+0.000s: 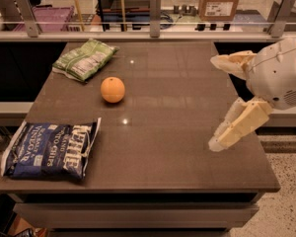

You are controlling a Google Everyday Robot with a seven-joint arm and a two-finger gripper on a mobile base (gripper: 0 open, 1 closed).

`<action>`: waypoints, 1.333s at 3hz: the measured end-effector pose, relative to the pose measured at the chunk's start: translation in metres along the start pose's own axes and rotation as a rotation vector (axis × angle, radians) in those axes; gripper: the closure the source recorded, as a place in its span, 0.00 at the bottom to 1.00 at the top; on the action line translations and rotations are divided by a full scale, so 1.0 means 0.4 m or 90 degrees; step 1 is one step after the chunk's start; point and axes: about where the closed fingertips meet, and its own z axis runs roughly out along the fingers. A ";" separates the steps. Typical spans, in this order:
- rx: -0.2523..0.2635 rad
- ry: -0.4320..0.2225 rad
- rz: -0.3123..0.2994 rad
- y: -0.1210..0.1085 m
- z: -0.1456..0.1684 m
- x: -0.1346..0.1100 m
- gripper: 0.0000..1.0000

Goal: Pick blue chip bag

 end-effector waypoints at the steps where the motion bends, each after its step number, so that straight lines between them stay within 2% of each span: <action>1: -0.002 -0.017 0.001 0.005 -0.001 -0.024 0.00; 2: -0.001 -0.028 -0.001 0.008 -0.004 -0.027 0.00; 4: -0.016 -0.099 -0.005 0.046 0.094 -0.067 0.00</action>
Offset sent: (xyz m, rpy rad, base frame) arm -0.0036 0.0043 0.0059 0.0670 -0.0069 0.0126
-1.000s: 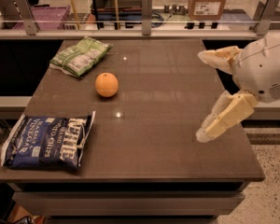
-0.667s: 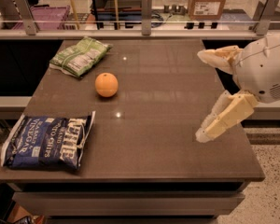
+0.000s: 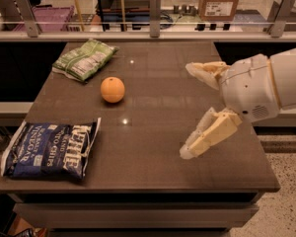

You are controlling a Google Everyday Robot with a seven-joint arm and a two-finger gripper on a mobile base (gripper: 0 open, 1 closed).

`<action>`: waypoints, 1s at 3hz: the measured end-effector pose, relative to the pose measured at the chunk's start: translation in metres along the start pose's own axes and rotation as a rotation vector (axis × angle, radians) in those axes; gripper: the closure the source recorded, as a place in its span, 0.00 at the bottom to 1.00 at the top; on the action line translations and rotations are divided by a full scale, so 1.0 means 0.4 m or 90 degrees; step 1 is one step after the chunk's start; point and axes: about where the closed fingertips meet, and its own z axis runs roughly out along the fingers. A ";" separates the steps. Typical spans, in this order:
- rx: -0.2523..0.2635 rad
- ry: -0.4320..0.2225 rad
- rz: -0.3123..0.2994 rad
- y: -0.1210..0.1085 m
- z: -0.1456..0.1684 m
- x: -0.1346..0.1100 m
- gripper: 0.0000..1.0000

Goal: Pick blue chip bag

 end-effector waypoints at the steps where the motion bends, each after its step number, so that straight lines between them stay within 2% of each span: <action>1: -0.003 -0.035 0.000 0.011 0.062 -0.025 0.00; 2: -0.002 -0.064 0.012 0.015 0.122 -0.042 0.00; 3: -0.022 -0.097 0.021 0.032 0.194 -0.060 0.00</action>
Offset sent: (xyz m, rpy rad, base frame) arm 0.0162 0.0748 -0.0300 0.1738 0.0128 0.0054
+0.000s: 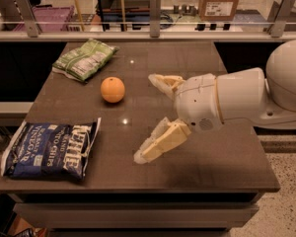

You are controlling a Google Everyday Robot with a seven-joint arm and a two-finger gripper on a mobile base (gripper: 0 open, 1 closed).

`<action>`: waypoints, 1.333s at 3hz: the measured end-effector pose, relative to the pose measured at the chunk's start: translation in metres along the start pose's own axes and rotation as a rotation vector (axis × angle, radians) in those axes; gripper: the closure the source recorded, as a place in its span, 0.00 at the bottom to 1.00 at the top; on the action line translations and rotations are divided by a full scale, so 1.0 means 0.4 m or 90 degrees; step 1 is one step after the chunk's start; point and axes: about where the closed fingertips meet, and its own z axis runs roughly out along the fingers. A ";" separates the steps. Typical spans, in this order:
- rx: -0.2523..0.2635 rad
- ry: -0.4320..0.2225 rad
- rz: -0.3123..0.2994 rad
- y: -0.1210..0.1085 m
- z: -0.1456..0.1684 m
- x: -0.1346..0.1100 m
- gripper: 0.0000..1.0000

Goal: Pick blue chip bag

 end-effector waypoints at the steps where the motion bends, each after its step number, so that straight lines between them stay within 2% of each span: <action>1: -0.023 -0.024 0.010 0.020 0.070 0.001 0.00; 3: -0.078 -0.054 0.024 0.075 0.212 0.007 0.00; 4: -0.093 -0.067 0.026 0.102 0.266 0.002 0.00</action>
Offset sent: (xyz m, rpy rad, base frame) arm -0.0022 0.0776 -0.0558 0.0913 0.1024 0.1032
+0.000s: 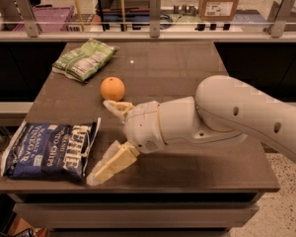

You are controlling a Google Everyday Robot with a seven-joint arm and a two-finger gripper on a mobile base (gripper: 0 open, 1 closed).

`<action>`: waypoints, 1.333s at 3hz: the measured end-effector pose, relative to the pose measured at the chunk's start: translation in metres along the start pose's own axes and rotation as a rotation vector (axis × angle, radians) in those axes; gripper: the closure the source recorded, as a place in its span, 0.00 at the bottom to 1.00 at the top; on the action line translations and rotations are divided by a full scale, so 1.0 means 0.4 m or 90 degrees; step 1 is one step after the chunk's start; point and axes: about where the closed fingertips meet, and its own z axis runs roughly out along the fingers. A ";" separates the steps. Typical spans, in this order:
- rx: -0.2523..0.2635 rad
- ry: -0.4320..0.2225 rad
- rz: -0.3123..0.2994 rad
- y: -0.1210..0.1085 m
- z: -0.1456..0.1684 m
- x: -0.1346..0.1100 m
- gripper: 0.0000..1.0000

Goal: Pick blue chip bag

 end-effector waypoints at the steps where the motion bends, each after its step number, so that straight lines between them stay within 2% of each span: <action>1: -0.008 -0.008 -0.005 0.015 0.048 -0.009 0.00; 3: 0.018 0.006 -0.033 0.015 0.117 -0.039 0.00; 4: 0.025 -0.002 -0.049 0.004 0.139 -0.033 0.00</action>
Offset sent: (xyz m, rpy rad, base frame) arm -0.0023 0.0517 -0.0028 -0.0113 -0.0652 -0.0372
